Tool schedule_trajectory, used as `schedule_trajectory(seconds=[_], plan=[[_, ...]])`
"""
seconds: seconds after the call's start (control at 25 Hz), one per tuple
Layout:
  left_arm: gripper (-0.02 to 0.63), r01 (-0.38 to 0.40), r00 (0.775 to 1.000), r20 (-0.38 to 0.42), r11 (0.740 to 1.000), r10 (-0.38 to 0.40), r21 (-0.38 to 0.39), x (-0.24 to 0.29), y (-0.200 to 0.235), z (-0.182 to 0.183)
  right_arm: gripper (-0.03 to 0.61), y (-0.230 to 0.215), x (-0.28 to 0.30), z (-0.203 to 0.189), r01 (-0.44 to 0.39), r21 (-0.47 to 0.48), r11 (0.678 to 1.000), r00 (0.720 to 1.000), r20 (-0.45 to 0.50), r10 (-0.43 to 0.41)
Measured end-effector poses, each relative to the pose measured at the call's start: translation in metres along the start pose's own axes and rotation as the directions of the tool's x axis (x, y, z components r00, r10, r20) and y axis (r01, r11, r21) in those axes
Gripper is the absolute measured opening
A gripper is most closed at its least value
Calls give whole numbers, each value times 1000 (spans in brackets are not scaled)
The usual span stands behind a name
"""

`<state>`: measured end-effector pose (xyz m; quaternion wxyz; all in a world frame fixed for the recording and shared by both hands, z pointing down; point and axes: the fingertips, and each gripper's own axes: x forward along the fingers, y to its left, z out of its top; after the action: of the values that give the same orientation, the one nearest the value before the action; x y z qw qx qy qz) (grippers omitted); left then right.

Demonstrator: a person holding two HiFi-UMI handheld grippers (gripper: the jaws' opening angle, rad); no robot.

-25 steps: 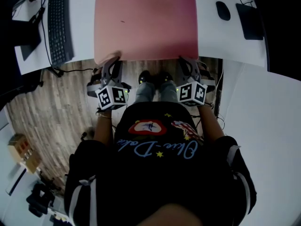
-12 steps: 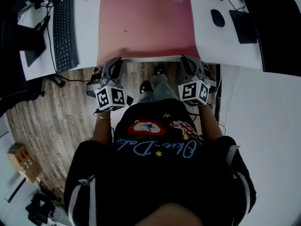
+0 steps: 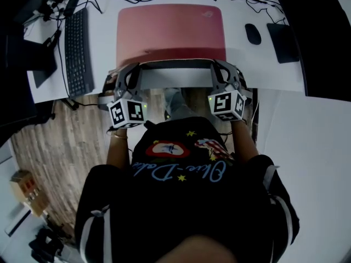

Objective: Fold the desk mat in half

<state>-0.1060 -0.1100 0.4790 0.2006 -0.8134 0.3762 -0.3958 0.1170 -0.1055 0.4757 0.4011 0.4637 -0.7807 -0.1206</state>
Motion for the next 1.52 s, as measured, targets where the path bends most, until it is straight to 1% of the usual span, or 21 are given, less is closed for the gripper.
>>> schedule_trajectory(seconds=[0.16,0.32,0.84,1.0,1.2,1.4,1.52], plan=[[15,-17,1000,3,1000,17,9,20,25,5,12,-24,27,10,12,11,1000,1000,23,-12],[15,-25,1000,9,1000,25,-9,42,48,7,13,-44,51,20,17,14,1000,999,36,-17],[15,-11,1000,4,1000,10,12,121,101,7,13,-92,118,29,9,15,1000,1000,23,-9],[17,16,1000,-10,1000,-16,17,150,110,1,12,-104,145,26,-1,11,1000,1000,4,1],[17,74,996,-47,997,-74,8,184,111,-16,14,-109,179,21,-23,-9,1000,1000,-22,22],[17,109,992,-69,994,-108,8,211,115,-23,14,-115,205,14,-32,-4,999,998,-56,31],[17,131,988,-83,991,-130,16,223,114,-27,14,-114,216,8,-45,-17,999,996,-81,44]])
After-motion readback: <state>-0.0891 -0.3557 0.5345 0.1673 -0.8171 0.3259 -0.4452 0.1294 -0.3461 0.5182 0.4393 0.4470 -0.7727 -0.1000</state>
